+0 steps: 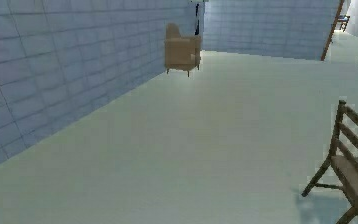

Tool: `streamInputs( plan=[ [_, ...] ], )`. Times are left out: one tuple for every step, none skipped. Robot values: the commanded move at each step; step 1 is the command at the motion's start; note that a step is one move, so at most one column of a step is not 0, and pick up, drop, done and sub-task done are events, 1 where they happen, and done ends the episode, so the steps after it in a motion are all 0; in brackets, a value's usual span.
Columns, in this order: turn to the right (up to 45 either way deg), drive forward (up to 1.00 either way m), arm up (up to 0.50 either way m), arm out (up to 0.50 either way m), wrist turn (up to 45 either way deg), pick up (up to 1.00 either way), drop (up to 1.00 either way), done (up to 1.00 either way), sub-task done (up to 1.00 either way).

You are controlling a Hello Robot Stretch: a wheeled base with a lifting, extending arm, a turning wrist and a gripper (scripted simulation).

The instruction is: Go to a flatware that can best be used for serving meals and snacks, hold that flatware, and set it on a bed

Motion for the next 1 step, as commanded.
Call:
streamInputs(
  plan=[
    [15.0,0.00,0.00,0.00,0.0,0.00,0.00,0.00,0.00]
  ],
)
